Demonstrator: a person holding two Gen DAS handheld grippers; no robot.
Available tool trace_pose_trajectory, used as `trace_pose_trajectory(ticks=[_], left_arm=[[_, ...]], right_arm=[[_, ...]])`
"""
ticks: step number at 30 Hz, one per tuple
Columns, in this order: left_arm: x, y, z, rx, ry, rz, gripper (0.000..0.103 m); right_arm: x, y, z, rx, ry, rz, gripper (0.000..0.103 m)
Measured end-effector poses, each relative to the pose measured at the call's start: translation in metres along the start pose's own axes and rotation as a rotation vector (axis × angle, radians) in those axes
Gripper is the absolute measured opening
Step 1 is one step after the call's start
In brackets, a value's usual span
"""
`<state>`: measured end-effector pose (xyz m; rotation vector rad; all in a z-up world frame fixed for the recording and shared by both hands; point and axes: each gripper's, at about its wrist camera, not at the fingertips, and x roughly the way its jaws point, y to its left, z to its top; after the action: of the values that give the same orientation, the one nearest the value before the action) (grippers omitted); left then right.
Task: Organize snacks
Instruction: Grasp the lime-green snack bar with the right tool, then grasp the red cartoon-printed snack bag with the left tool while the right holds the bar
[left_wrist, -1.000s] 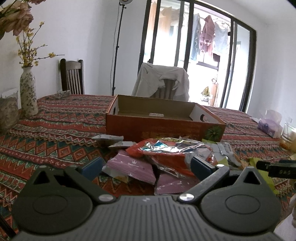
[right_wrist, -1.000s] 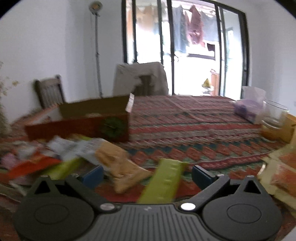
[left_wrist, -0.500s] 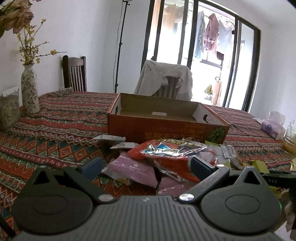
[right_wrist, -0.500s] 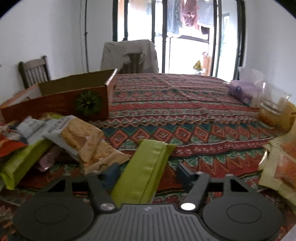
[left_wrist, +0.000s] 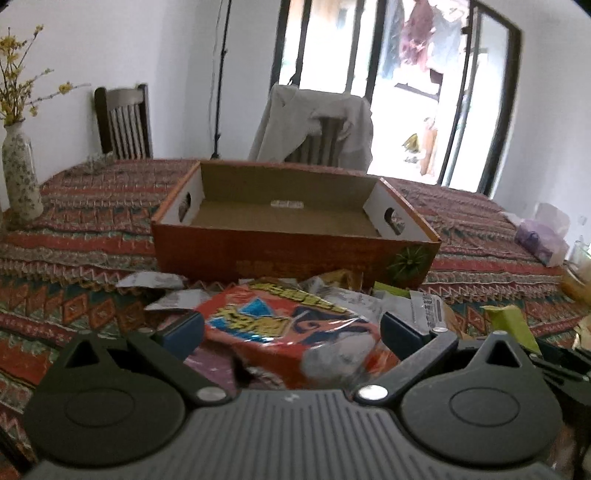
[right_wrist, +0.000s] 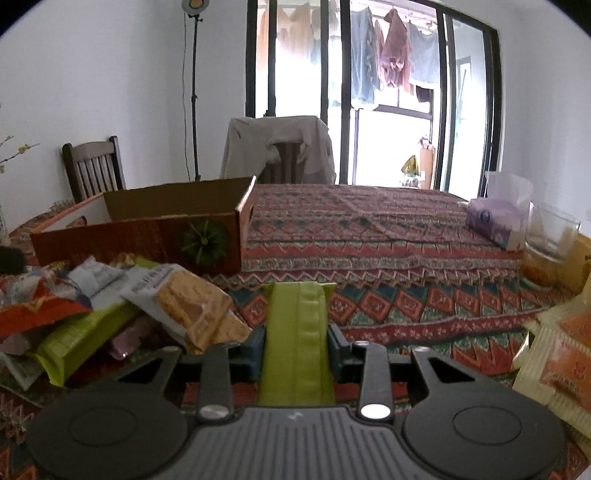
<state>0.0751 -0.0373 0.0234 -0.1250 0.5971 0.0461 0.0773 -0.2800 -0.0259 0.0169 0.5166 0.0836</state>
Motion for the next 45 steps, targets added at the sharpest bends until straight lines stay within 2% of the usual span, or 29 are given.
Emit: trace_pose_trajectory(ticks=[4,9,13,20,25,27,30,35,45], left_arm=[[0.015,-0.014,0.005,-0.076,0.029,0.085,0.103],[0.027,-0.026,0.001,-0.061,0.064,0.205,0.103],[0.024,-0.018,-0.004,-0.093,0.071,0.250,0.103],[0.032,-0.004,-0.013,-0.162,0.169,0.194,0.102],[0.031,0.001,-0.018,-0.167,0.174,0.149,0.079],[0.028,0.002,-0.020,-0.157,0.160,0.134,0.073],[0.021,0.011,-0.023,-0.165,0.148,0.096,0.070],[0.007,0.026,-0.027,-0.170,0.115,0.061,0.070],[-0.025,0.032,-0.024,-0.087,-0.010,0.016,0.069]], right_arm=[[0.000,0.001,0.000,0.014,-0.007,0.017,0.033],[0.004,0.001,-0.005,0.032,0.001,0.045,0.034],[0.005,-0.003,-0.009,0.048,0.002,0.060,0.034],[0.003,-0.004,-0.013,0.062,-0.003,0.085,0.034],[-0.002,-0.007,-0.013,0.067,-0.013,0.081,0.034],[-0.005,-0.007,-0.013,0.067,-0.017,0.077,0.034],[-0.008,-0.005,-0.013,0.063,-0.021,0.075,0.034],[-0.012,0.000,-0.013,0.051,-0.027,0.070,0.034],[-0.026,0.011,-0.004,0.021,-0.071,0.061,0.034]])
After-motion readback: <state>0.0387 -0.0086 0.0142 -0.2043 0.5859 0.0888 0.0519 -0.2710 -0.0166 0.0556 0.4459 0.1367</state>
